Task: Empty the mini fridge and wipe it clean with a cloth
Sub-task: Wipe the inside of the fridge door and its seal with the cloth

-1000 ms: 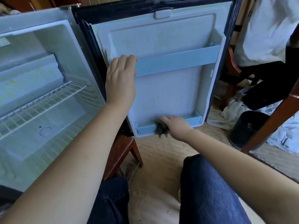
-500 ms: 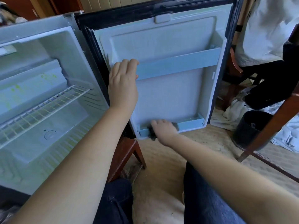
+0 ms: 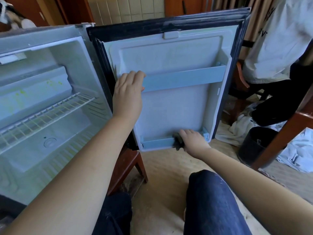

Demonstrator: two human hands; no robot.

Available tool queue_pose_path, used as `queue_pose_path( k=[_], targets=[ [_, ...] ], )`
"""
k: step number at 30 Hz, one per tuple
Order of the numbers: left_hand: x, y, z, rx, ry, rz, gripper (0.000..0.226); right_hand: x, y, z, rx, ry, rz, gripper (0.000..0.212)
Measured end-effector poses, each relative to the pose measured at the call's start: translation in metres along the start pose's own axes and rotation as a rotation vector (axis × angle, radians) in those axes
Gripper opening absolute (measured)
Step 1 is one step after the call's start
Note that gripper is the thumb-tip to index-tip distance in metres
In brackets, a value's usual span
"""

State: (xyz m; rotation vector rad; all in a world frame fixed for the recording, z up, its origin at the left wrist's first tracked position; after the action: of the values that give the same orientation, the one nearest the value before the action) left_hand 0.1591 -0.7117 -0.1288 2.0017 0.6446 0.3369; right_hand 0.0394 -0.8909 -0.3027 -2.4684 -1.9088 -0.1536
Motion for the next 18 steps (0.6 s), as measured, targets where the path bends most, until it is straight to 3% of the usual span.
queue_pose_path(
  k=[5, 7, 11, 15, 16, 18],
  targets=[
    [0.0, -0.002, -0.002, 0.004, -0.013, -0.013, 0.032, -0.043, -0.021, -0.018, 0.074, 0.152, 0.066, 0.038],
    [0.001, -0.002, -0.002, 0.014, -0.014, -0.008, 0.033, -0.036, -0.022, -0.039, -0.017, 0.263, 0.08, 0.034],
    [0.0, 0.0, -0.003, 0.023, -0.009, -0.028, 0.034, -0.007, -0.031, -0.129, -0.51, 0.378, -0.087, 0.047],
    [-0.004, 0.001, -0.003, 0.045, -0.009, -0.043, 0.033, 0.003, -0.04, -0.225, -0.997, 0.175, -0.173, 0.05],
    [-0.004, 0.001, -0.003, 0.055, -0.006, -0.048, 0.033, 0.0, -0.035, -0.237, -1.008, 0.104, -0.15, 0.052],
    [-0.004, 0.0, -0.004, 0.074, 0.001, -0.052, 0.031, -0.011, -0.019, -0.239, -0.811, -0.012, -0.1, 0.057]
  ],
)
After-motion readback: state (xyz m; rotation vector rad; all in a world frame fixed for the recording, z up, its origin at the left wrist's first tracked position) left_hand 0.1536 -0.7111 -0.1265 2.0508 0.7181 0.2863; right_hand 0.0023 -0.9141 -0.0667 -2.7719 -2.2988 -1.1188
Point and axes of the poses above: each hand's wrist, its own y-axis towards the middle knuckle, its own z-axis out of the palm, x = y × z, the point moved 2 cm from there along y, towards the middle knuckle
